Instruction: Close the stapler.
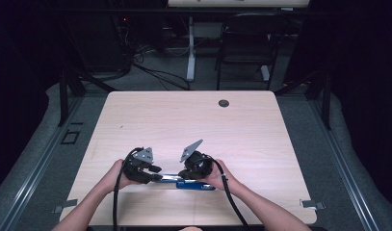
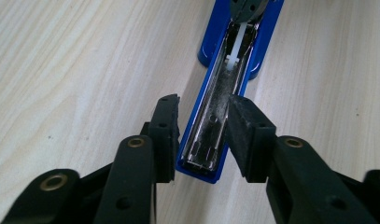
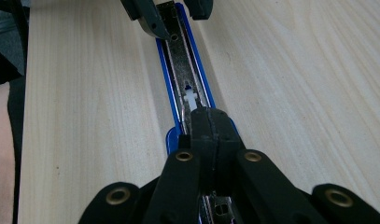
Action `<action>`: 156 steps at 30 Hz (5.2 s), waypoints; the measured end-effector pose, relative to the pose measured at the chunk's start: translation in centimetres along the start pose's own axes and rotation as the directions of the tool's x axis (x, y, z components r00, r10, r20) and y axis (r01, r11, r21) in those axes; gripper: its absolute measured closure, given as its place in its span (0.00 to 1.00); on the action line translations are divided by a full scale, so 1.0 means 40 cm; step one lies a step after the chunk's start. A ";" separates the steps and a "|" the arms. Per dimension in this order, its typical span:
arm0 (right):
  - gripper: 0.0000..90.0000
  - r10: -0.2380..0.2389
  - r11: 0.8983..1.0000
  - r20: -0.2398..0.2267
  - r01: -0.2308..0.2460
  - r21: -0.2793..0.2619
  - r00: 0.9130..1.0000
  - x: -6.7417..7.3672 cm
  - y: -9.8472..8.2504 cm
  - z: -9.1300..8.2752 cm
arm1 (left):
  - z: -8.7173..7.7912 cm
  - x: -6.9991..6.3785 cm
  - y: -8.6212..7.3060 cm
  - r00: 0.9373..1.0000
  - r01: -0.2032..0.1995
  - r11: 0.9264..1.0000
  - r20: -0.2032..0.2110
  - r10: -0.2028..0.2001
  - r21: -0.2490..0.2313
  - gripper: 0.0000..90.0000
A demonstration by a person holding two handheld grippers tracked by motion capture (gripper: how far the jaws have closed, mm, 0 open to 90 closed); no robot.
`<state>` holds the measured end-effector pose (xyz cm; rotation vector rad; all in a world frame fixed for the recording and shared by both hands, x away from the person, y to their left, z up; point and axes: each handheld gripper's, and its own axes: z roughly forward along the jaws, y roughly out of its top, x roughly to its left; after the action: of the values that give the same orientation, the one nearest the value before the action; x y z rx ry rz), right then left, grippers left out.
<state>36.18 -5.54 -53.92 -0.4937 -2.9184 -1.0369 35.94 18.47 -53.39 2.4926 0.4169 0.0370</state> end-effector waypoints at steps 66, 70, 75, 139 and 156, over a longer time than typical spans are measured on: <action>1.00 0.032 0.998 0.032 -0.031 -0.046 0.999 0.010 -0.002 -0.015 | -0.010 0.010 -0.020 0.997 0.008 0.999 0.071 -0.010 0.034 0.70; 1.00 0.028 0.998 0.033 -0.027 -0.048 0.999 0.009 0.001 -0.021 | -0.013 0.010 -0.020 0.997 0.010 1.000 0.076 -0.012 0.022 0.71; 1.00 0.033 0.998 0.034 -0.031 -0.063 0.999 0.012 0.004 -0.023 | -0.014 0.010 -0.021 0.997 0.011 1.000 0.077 -0.012 0.009 0.71; 1.00 0.131 0.988 0.053 -0.126 -0.087 0.990 -0.014 -0.026 -0.098 | 0.094 -0.064 0.115 0.997 -0.046 0.990 0.061 0.054 -0.130 0.71; 0.99 0.198 0.979 0.100 -0.191 -0.069 0.975 -0.033 -0.079 -0.181 | 0.127 -0.072 0.151 0.994 -0.090 0.993 0.057 0.094 -0.080 0.70</action>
<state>35.80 -12.68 -50.35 -0.8433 -2.8609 -1.1037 35.54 10.10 -53.86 2.4286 0.2701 0.0141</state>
